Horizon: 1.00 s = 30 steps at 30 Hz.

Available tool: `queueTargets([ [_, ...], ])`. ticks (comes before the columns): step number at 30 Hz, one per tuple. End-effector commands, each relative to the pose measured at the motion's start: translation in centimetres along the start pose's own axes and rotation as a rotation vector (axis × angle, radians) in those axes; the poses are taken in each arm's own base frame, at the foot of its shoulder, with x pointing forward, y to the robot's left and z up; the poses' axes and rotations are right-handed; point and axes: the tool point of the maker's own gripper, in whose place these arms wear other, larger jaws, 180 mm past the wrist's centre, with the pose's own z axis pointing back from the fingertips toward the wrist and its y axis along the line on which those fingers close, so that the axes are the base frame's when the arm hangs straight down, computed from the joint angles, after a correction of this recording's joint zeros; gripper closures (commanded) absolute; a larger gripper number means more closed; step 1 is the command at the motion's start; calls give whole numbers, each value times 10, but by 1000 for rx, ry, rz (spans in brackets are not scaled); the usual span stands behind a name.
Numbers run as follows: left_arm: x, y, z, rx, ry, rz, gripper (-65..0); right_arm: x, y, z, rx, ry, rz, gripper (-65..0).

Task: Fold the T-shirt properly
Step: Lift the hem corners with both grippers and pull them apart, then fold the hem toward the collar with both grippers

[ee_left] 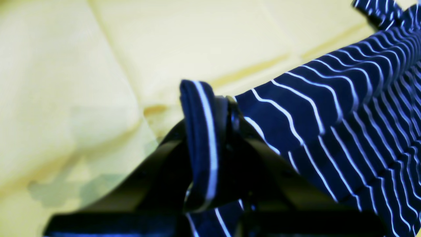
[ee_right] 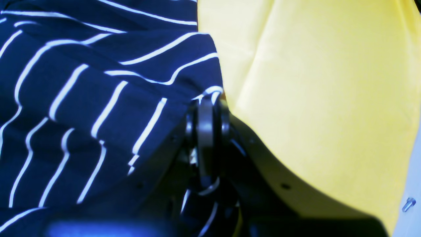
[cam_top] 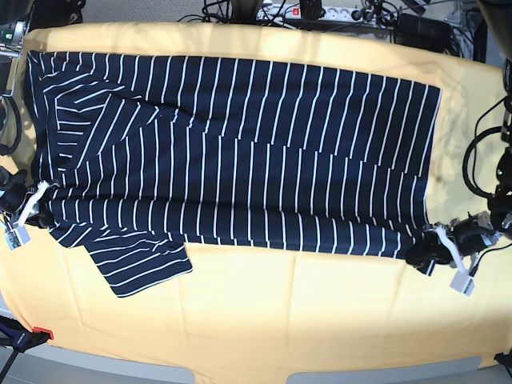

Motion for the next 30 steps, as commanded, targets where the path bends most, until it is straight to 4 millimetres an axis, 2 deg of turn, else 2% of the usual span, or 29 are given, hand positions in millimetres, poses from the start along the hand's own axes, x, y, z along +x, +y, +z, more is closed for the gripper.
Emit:
queueTargets([
  [1, 27, 4, 12, 9, -63, -20, 0, 21, -17, 11, -37, -49, 26, 0],
  [7, 29, 2, 11, 4, -68, -22, 0, 24, -23, 15, -45, -51, 31, 0],
  [11, 35, -7, 10, -17, -74, -49, 0, 32, -24, 19, -31, -88, 3, 0],
  [17, 41, -16, 13, -35, -64, -91, 0, 31, -22, 18, -26, -88, -2, 0],
  [25, 43, -2, 34, 9, -64, -97, 0, 31, -15, 14, -14, -97, -13, 0],
  [30, 35, -7, 34, -26, -62, -35, 0, 29, -15, 14, -12, -86, -16, 0],
])
